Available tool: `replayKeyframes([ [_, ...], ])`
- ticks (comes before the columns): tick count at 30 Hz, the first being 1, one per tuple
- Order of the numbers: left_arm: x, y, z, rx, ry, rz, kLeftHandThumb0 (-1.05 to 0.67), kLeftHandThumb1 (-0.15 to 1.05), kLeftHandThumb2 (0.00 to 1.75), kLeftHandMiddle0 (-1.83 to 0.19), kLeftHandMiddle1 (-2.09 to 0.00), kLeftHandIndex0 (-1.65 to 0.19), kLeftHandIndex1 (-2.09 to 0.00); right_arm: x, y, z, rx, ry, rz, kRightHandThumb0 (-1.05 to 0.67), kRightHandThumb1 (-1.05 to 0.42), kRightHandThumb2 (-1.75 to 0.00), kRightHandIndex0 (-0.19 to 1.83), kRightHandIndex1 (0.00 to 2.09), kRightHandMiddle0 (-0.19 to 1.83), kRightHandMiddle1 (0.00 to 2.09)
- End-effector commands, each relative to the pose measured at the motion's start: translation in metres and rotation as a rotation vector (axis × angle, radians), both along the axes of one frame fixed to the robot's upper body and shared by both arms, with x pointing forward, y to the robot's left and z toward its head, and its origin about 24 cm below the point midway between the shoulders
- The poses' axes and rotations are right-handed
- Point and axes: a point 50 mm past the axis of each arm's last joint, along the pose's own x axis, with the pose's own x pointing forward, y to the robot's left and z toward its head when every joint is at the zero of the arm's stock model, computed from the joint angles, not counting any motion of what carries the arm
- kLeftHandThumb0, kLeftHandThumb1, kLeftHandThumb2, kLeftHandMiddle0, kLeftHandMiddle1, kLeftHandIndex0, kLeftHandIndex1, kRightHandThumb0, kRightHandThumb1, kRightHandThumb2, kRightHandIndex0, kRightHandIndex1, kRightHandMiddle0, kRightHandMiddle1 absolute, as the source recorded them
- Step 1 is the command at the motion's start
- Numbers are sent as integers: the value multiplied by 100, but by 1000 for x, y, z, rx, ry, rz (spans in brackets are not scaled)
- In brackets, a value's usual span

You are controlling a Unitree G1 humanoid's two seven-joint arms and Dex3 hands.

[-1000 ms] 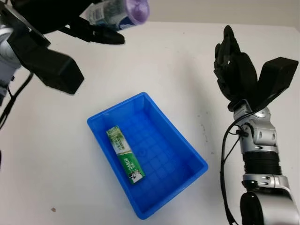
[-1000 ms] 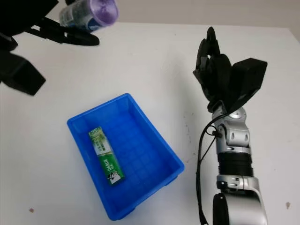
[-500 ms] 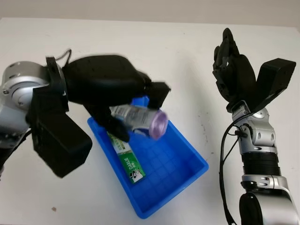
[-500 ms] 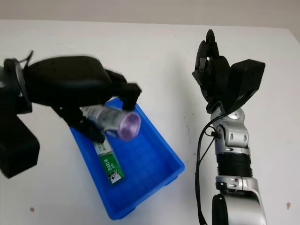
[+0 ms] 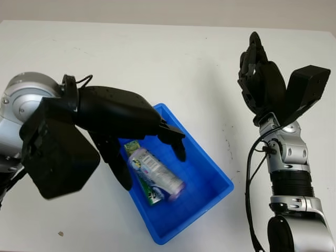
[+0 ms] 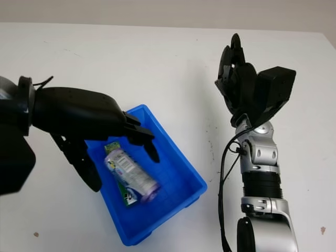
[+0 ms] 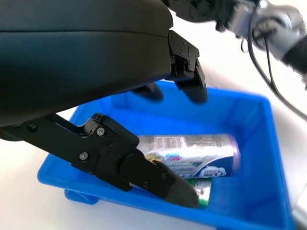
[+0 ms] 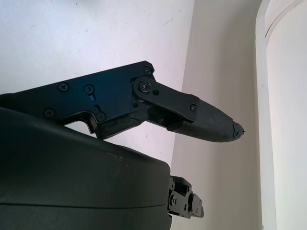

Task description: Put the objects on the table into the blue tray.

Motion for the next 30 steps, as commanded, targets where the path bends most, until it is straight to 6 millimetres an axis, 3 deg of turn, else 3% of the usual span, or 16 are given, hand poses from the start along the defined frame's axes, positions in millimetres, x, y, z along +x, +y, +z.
replayKeyframes([
  [1, 2, 2, 16, -89, 25, 29, -61, 94, 8, 6, -2, -12, -11, -2, 1, 1, 2, -8, -1, -69, -105, -76, -19, 0, -19, 0],
  [6, 12, 8, 32, -245, 41, 73, -58, 104, 11, 3, -6, -14, -10, -2, 2, 1, -7, -14, 8, -69, -105, -76, -19, 0, -19, 0],
  [13, 31, 28, 40, -620, -70, 161, -63, 105, 21, -34, -20, -37, -27, -2, 2, 2, -10, -19, 16, -69, -105, -77, -19, 0, -19, 0],
  [16, 43, 47, 40, -897, -119, 265, -64, 105, 38, -28, -37, -6, -79, -2, 3, 1, -6, -13, 19, -69, -105, -77, -19, 0, -19, 0],
  [18, 53, 61, 37, -1039, -125, 356, -62, 105, 47, -16, -46, 10, -94, -1, 4, 1, -8, -8, 19, -70, -105, -76, -19, 0, -19, 0],
  [19, 59, 68, 34, -1085, -112, 400, -61, 105, 56, -7, -44, 14, -84, -1, 4, 1, -13, -8, 19, -71, -105, -76, -19, 0, -19, 0],
  [20, 64, 76, 31, -1118, -91, 447, -63, 105, 62, 1, -36, 17, -62, 0, 4, 2, -16, -6, 20, -71, -105, -76, -19, 0, -19, 0],
  [24, 84, 105, 7, -1213, 30, 671, -76, 105, 61, 16, -6, 19, -9, 2, 5, 4, -18, -9, 37, -71, -105, -80, -19, 0, -19, 0],
  [30, 101, 121, -33, -1237, 133, 859, -81, 105, 67, 19, 0, 19, 0, 5, 5, 6, -18, -28, 48, -73, -105, -83, -19, 0, -19, 0],
])
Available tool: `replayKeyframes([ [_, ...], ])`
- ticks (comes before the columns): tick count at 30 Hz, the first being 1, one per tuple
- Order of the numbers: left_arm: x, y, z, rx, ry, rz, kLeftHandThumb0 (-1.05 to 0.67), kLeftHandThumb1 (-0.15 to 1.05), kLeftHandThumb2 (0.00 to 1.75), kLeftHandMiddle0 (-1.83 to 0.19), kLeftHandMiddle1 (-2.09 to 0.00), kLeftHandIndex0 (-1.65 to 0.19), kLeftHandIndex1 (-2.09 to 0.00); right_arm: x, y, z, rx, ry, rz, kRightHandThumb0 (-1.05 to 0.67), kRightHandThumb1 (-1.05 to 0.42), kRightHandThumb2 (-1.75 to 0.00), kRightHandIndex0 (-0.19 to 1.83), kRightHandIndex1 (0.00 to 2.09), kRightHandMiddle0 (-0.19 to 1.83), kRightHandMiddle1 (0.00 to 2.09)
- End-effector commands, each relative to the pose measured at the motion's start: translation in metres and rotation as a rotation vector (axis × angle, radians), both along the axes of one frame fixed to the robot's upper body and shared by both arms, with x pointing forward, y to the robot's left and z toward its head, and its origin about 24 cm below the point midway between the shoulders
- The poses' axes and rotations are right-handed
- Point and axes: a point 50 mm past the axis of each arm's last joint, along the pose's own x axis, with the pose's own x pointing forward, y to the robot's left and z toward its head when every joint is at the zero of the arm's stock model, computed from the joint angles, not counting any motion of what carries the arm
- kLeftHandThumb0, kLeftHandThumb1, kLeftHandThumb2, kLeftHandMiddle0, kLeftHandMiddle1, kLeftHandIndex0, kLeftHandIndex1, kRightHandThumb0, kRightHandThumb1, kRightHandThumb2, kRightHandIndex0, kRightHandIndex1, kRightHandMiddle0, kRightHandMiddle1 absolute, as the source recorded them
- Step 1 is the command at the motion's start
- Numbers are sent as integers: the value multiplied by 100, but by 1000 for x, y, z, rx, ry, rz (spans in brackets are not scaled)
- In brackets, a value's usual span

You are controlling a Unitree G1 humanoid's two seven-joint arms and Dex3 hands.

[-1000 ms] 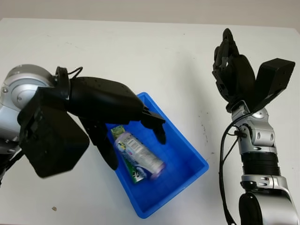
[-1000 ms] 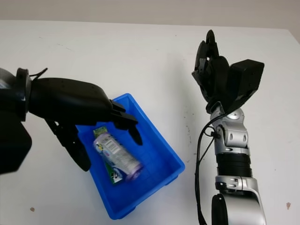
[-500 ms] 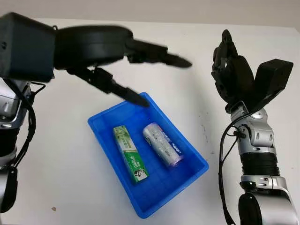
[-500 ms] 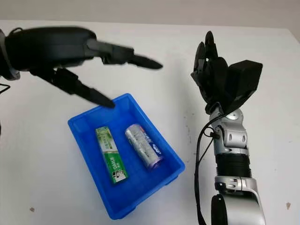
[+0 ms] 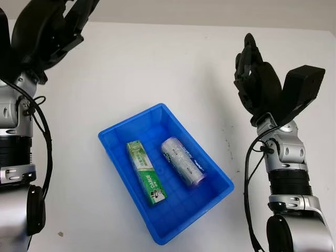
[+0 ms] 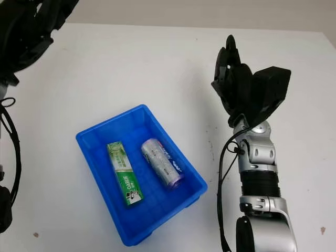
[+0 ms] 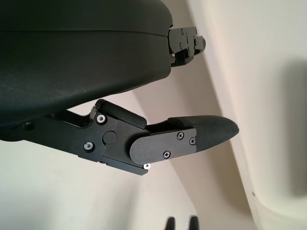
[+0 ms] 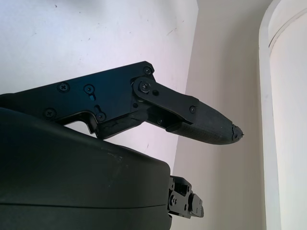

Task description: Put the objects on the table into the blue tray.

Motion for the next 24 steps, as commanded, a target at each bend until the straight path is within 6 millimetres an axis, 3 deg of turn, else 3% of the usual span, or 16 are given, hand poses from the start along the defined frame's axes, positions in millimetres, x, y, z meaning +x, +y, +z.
replayKeyframes([
  [1, 2, 2, -12, -7, 27, 27, -81, 105, 67, 19, 0, 19, 0, 1, -1, 7, -8, -32, -5, -74, -105, -83, -19, 0, -19, 0],
  [13, 12, 0, -71, -155, 132, 96, -79, 105, 71, 19, 0, 19, 0, 3, -3, 8, 5, -33, 4, -75, -105, -82, -19, 0, -19, 0],
  [24, 4, 0, -76, -187, 116, 100, -79, 105, 68, 19, 0, 19, 0, -4, -1, 6, 2, -38, 7, -73, -105, -82, -19, 0, -19, 0],
])
